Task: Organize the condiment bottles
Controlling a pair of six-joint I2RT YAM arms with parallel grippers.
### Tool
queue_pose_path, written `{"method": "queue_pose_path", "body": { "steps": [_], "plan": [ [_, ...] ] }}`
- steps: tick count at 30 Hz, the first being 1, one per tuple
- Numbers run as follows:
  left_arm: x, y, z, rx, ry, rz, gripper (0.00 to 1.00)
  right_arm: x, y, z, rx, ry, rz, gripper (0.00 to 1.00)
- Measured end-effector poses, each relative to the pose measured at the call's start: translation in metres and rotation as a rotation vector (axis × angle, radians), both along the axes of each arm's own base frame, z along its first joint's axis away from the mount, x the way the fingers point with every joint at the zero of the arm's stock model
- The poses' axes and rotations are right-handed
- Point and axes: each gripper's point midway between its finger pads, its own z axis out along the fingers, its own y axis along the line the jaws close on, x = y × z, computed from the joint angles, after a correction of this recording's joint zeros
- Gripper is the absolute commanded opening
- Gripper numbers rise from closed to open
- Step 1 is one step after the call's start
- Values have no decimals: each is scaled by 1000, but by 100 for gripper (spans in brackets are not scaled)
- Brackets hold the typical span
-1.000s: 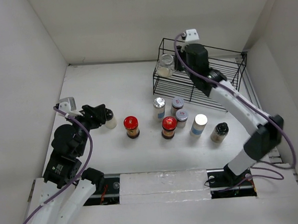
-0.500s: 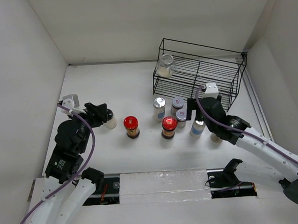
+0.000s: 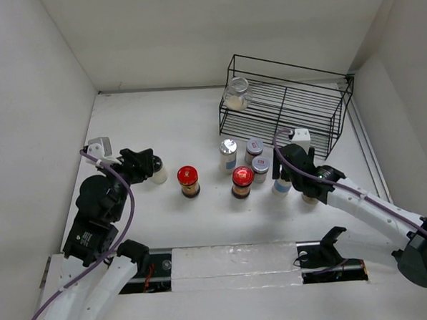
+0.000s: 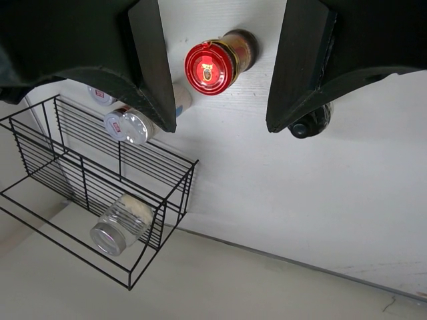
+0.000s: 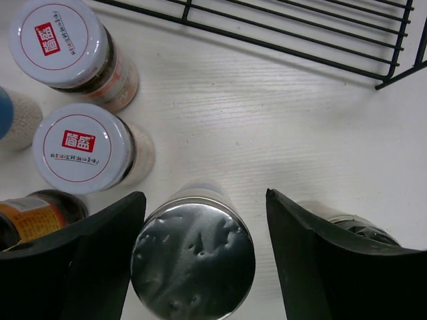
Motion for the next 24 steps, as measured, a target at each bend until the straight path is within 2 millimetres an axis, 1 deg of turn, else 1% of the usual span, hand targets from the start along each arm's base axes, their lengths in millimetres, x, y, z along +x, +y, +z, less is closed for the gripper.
{"method": "queue_pose_path", "body": {
  "steps": [3, 4, 5, 6, 8, 9, 10, 13, 15, 16, 17, 18, 19, 22, 24],
  "plan": [
    [-1, 0, 1, -2, -5, -3, 52, -2, 1, -5, 11, 9, -3, 76],
    [-1, 0, 1, -3, -6, -5, 52, -2, 1, -5, 15, 10, -4, 78],
    [-2, 0, 1, -3, -6, -6, 52, -2, 1, -5, 19, 10, -7, 76],
    [-2, -1, 2, -3, -7, -8, 52, -3, 2, -5, 23, 11, -6, 63],
    [-3, -1, 3, -5, -11, -12, 52, -4, 2, -5, 35, 11, -5, 46],
    [-3, -1, 3, -6, -14, -14, 52, -6, 2, -4, 44, 6, -4, 34],
    [-4, -1, 3, -7, -14, -16, 52, -8, 1, -4, 52, 3, -6, 32],
    [-5, -1, 6, -11, -23, -19, 52, -15, -4, 0, 61, -1, -10, 32],
    [-5, -2, 6, -12, -26, -23, 52, -18, -7, 11, 63, -18, -1, 32],
    [-6, -2, 7, -13, -27, -26, 52, -17, -8, 21, 58, -33, 6, 31],
    [-6, -3, 7, -13, -27, -27, 52, -15, -8, 35, 54, -53, 18, 31],
    [-6, -3, 7, -14, -28, -30, 52, -11, -7, 54, 50, -82, 32, 31],
    [-6, -3, 7, -14, -28, -32, 52, -6, -4, 77, 58, -124, 42, 31],
    [-6, -4, 7, -14, -27, -35, 52, 18, 5, 160, 102, -281, 67, 29],
    [-6, -4, 7, -15, -30, -35, 52, 39, 12, 217, 154, -405, 76, 29]
  ]
}}
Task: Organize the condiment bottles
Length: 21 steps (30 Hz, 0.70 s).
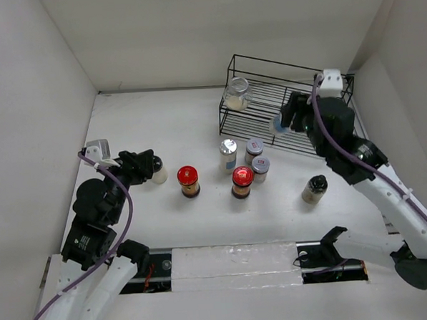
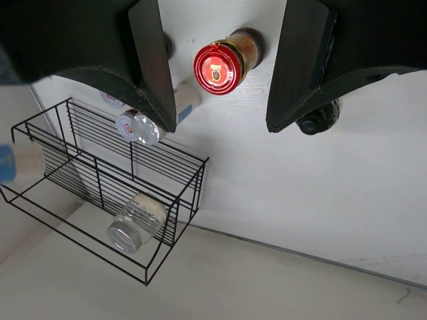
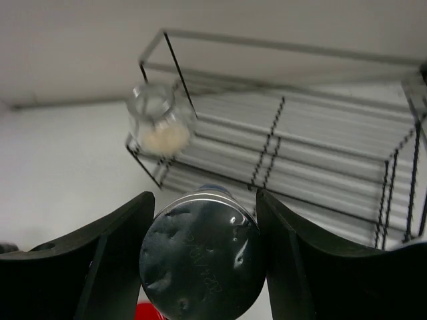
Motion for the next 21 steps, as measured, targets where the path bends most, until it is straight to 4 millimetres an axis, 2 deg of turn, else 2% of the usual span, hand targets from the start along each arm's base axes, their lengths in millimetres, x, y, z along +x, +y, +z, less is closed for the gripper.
{"method": "queue_pose_path", "body": {
  "steps": [3, 5, 7, 12, 15, 18, 21],
  "plan": [
    [-1, 1, 2, -3, -8, 0, 52, 32, 3, 62, 45, -128, 14, 26],
    [-2, 1, 2, -4, -9, 0, 52, 59, 6, 89, 51, -171, 22, 26],
    [-2, 1, 2, -4, -8, 2, 52, 95, 11, 115, 53, -204, 37, 26],
    [2, 0, -2, 4, 8, 3, 52, 187, 36, 151, 63, -278, 82, 25],
    [2, 1, -1, 3, 5, 10, 53, 235, 51, 148, 81, -307, 128, 23],
    [0, 4, 1, -1, -6, 21, 53, 267, 57, 119, 109, -270, 173, 22],
    [0, 5, 2, -3, -10, 26, 53, 286, 55, 84, 121, -201, 179, 22]
  ]
}}
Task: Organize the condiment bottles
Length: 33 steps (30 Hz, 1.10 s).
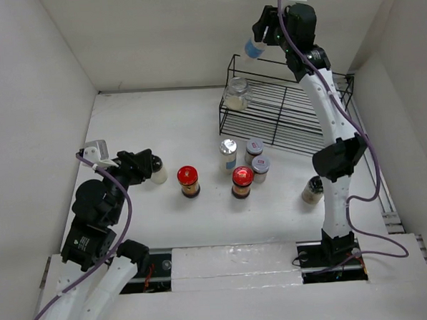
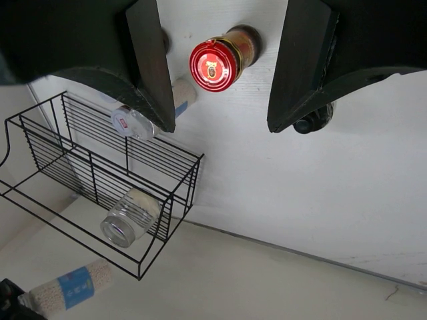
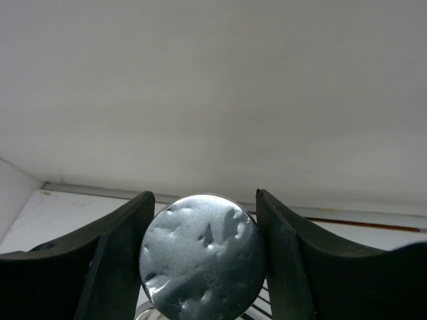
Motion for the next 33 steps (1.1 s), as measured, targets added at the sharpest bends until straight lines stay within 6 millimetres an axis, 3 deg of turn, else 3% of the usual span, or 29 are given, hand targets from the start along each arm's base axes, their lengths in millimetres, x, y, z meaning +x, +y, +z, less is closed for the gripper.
{"method": "queue_pose_path", "body": {
  "steps": [4, 9, 16, 19, 23, 24, 28, 33],
  "plan": [
    [3, 0, -3, 5, 11, 5, 53, 12, -4, -23, 3, 43, -3, 22],
    [5, 0, -5, 9, 20, 9, 53, 16, 3, -30, 12, 45, 22, 22],
    [5, 0, -5, 10, 21, 9, 53, 25, 18, -94, -39, 158, 28, 23],
    [6, -1, -6, 12, 25, 9, 53, 29, 25, -117, -62, 192, 29, 29],
    [6, -1, -6, 13, 26, 9, 53, 33, 28, -131, -86, 203, 19, 46],
    [6, -1, -6, 13, 27, 9, 53, 32, 29, -131, -90, 205, 17, 59],
    [6, -1, -7, 14, 28, 9, 53, 32, 32, -130, -106, 192, 11, 86],
    [6, -1, -7, 14, 28, 9, 53, 32, 40, -124, -109, 167, 24, 97]
  ]
}}
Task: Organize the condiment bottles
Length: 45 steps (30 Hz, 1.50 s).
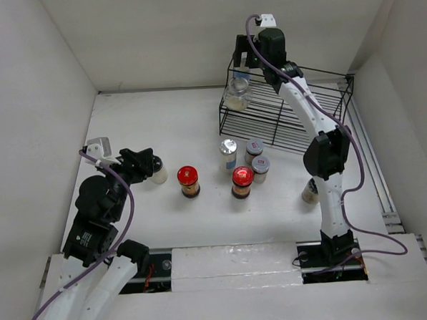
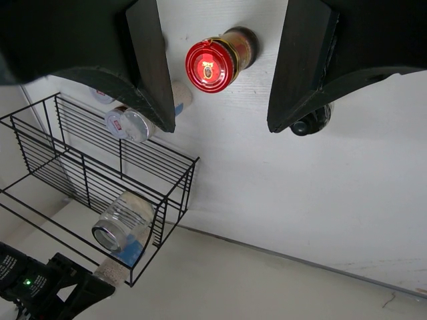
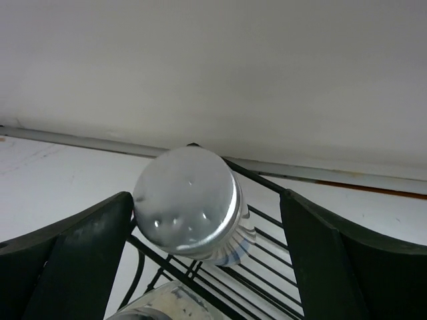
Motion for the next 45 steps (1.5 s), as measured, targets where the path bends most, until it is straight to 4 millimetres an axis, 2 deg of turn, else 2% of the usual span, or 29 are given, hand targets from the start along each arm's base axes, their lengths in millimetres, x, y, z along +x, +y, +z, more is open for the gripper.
{"method": "queue_pose_path", "body": {
  "steps": [5, 8, 11, 14, 15, 16, 17, 18, 20, 21, 23, 24, 25, 26, 27, 29, 31, 33, 36, 42, 45],
  "plan": [
    [0, 0, 0, 1, 0, 0, 53, -8, 5, 13, 6, -17, 11, 98],
    [0, 0, 0, 0, 0, 0, 53, -19, 2, 33, 11, -46, 11, 98],
    [0, 0, 0, 1, 0, 0, 53, -44, -7, 61, 1, -93, 4, 98],
    [0, 0, 0, 1, 0, 0, 53, -85, -11, 103, -12, -180, 20, 69],
    [0, 0, 0, 1, 0, 0, 53, -102, -8, 118, -11, -211, 34, 53],
    [0, 0, 0, 1, 0, 0, 53, -121, -4, 132, -8, -249, 53, 18],
    [0, 0, 0, 1, 0, 0, 53, -142, 4, 142, 2, -277, 83, 10],
    [0, 0, 0, 1, 1, 0, 53, -167, 14, 148, 12, -295, 120, 7],
    [0, 0, 0, 1, 1, 1, 53, -210, 35, 148, 46, -327, 203, 7],
    [0, 1, 0, 1, 1, 5, 53, -232, 49, 141, 66, -333, 252, 12],
    [1, 3, 0, 1, 1, 15, 53, -276, 81, 105, 80, -289, 368, 23],
    [1, 3, 0, 1, 1, 21, 53, -294, 97, 81, 77, -253, 422, 33],
    [1, 4, 0, 0, 2, 26, 53, -312, 115, 57, 66, -210, 479, 47],
    [1, 5, 0, -2, 2, 30, 55, -328, 132, 33, 47, -163, 533, 71],
    [1, 5, 0, -2, 2, 32, 55, -341, 147, 9, 24, -118, 579, 80],
    [2, 6, 0, -5, 2, 35, 56, -365, 170, -29, -38, -46, 656, 91],
    [2, 6, 0, -6, 2, 37, 56, -378, 179, -56, -95, 4, 678, 95],
    [2, 6, 0, -6, 2, 38, 56, -374, 174, -72, -148, 31, 626, 95],
    [2, 6, 0, -6, 2, 37, 56, -355, 154, -79, -194, 40, 501, 95],
    [1, 7, 1, -10, -2, 39, 57, -302, 103, -82, -187, 70, 269, 96],
    [0, 7, 1, -11, -4, 41, 57, -279, 83, -96, -207, 118, 197, 100]
  ]
}}
